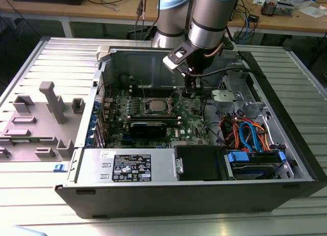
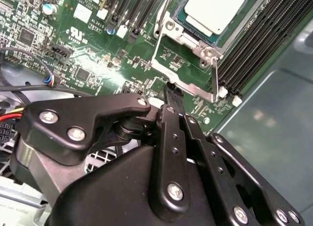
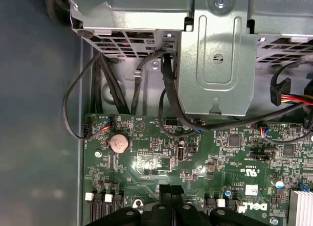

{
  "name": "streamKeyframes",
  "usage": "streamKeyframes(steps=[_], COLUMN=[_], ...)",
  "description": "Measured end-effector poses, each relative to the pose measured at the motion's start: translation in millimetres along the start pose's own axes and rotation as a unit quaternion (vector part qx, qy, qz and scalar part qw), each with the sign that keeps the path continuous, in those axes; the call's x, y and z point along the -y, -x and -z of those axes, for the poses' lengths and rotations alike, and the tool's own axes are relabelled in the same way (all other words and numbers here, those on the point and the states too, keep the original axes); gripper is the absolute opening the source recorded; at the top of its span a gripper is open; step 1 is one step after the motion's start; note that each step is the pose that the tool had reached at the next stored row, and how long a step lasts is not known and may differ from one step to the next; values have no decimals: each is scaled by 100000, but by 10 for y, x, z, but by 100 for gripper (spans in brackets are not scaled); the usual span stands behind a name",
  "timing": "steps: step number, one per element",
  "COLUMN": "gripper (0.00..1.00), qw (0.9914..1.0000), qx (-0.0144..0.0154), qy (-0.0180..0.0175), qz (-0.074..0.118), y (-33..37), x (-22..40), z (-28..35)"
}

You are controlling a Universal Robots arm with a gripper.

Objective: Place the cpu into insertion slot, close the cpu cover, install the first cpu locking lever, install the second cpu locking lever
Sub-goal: 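Close the cpu cover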

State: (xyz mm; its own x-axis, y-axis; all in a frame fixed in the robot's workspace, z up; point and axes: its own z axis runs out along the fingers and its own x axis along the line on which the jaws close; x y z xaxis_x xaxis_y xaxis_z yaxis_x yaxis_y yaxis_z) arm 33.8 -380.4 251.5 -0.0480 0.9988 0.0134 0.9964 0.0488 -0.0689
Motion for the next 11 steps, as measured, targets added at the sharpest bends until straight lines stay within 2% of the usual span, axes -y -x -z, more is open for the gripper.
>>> streamKeyframes(steps=[9,11], gripper=[11,11], qw=[100000,100000], qx=[0,2], qy=[-1,-2], qz=[1,2], y=[-4,-5], x=[76,109], z=[-5,-8])
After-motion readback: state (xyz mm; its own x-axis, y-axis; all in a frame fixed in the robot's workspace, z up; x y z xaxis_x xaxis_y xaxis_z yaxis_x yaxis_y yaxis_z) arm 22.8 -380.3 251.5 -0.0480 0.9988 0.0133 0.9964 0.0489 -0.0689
